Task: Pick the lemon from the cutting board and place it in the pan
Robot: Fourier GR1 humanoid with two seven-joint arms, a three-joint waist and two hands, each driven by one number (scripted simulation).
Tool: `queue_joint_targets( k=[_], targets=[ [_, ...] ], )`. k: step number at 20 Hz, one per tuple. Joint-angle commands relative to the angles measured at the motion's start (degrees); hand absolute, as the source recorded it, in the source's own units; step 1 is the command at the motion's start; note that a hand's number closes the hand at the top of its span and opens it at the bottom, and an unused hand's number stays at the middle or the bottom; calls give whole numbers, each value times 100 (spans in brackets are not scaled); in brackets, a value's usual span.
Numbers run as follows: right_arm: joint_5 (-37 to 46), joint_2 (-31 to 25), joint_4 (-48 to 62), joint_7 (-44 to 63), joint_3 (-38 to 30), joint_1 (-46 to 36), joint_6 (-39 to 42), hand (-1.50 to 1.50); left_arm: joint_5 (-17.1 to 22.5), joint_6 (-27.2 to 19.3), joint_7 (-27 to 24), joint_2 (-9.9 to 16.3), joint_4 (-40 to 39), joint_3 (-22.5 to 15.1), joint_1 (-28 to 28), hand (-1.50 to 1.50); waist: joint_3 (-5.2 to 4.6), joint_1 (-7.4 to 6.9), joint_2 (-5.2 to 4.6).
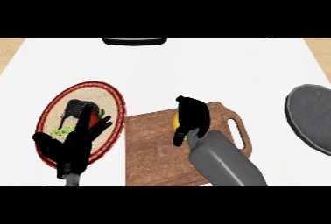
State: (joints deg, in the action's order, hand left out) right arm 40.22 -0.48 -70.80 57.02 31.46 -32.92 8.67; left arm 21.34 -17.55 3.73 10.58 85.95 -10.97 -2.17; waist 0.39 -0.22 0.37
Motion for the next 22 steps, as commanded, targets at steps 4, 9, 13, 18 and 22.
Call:
queue_joint_targets(
  k=[4,9,13,18,22],
  targets=[
    [343,46,798,-879,302,-229,-580,150,-83,43,42,102,-329,175,-224,0,-39,-67,-56],
    [423,46,473,-667,728,192,-996,150,-198,-59,88,-100,-652,174,94,0,-39,-18,-44],
    [469,-350,69,-1054,433,361,-338,150,-264,-109,111,-72,-545,216,-17,0,-39,46,-27],
    [498,-1307,-1779,-1679,1607,2153,-220,150,-91,-3,200,123,-200,336,-374,0,-37,247,44],
    [898,-2479,-3240,-1757,1729,2764,-362,150,-165,-76,-62,-60,-239,283,-544,0,-43,268,38]
  ],
)
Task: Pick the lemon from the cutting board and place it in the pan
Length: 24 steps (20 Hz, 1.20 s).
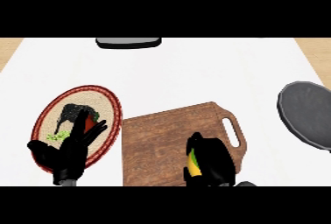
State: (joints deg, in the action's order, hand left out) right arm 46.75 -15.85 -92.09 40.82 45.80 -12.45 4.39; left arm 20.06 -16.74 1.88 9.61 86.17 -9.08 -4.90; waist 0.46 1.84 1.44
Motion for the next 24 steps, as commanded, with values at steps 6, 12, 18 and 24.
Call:
queue_joint_targets(
  k=[6,12,18,24],
  targets=[
    [1797,-1360,-2667,457,354,1100,-983,150,-51,-168,251,5,-295,60,-198,0,-51,139,-49],
    [2206,-1720,-4342,1102,-360,1551,-952,150,-18,-37,194,83,-291,165,-145,0,-52,11,-98],
    [1366,-2187,-5037,1082,-1571,1982,-764,150,-38,-48,585,261,-121,256,97,0,-42,-115,-140],
    [392,-1863,-4319,551,-2502,1744,-1215,150,-41,152,187,102,-329,201,-55,0,-41,-202,-165]
  ],
)
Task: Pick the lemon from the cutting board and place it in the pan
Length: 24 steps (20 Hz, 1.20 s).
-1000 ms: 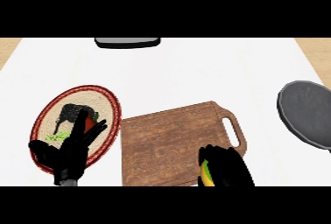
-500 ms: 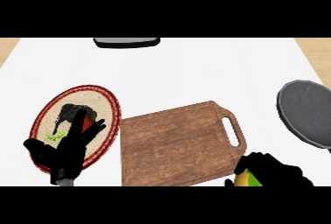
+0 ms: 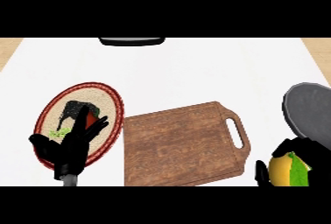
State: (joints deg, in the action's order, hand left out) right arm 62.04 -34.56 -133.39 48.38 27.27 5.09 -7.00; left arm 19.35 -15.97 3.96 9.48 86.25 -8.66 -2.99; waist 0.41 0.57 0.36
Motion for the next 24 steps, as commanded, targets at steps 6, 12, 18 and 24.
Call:
queue_joint_targets(
  k=[6,12,18,24],
  targets=[
    [-1960,-246,1572,-1546,-2017,-380,-684,150,40,45,199,147,-318,263,-51,0,-33,-86,-56],
    [-2425,-405,3910,-2802,-2722,-1317,-963,150,-141,9,113,-50,-355,-16,-151,0,-30,-215,-92],
    [-3420,-463,5909,-4341,-3322,-2108,-899,150,-142,-44,160,-67,-449,118,88,0,-28,-224,-98],
    [-2413,-554,7927,-4441,-3078,-2626,-1165,-150,-233,-34,255,-41,-401,26,196,0,-23,-430,-184]
  ],
)
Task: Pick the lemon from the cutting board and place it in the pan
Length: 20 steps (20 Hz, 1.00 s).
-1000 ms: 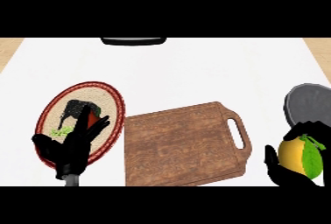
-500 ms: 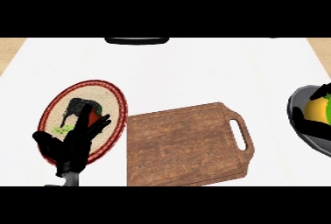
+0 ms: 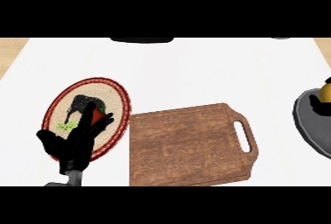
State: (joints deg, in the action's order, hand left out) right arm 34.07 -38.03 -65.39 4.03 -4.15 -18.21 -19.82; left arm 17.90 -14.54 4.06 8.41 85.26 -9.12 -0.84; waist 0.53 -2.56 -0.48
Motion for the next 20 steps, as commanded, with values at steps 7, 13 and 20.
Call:
queue_joint_targets(
  k=[7,13,20],
  targets=[
    [-42,-14,3032,-1380,-220,-1542,349,-150,62,101,185,163,-268,160,-129,0,-26,-166,-82],
    [-1443,446,3247,-2820,-1206,-1594,751,-150,-124,-184,173,-45,-243,7,-241,0,-7,20,-47],
    [-2708,50,3949,-3152,-2264,-2038,2347,-150,10,-37,236,158,-259,256,-171,0,-27,79,-28]
  ],
)
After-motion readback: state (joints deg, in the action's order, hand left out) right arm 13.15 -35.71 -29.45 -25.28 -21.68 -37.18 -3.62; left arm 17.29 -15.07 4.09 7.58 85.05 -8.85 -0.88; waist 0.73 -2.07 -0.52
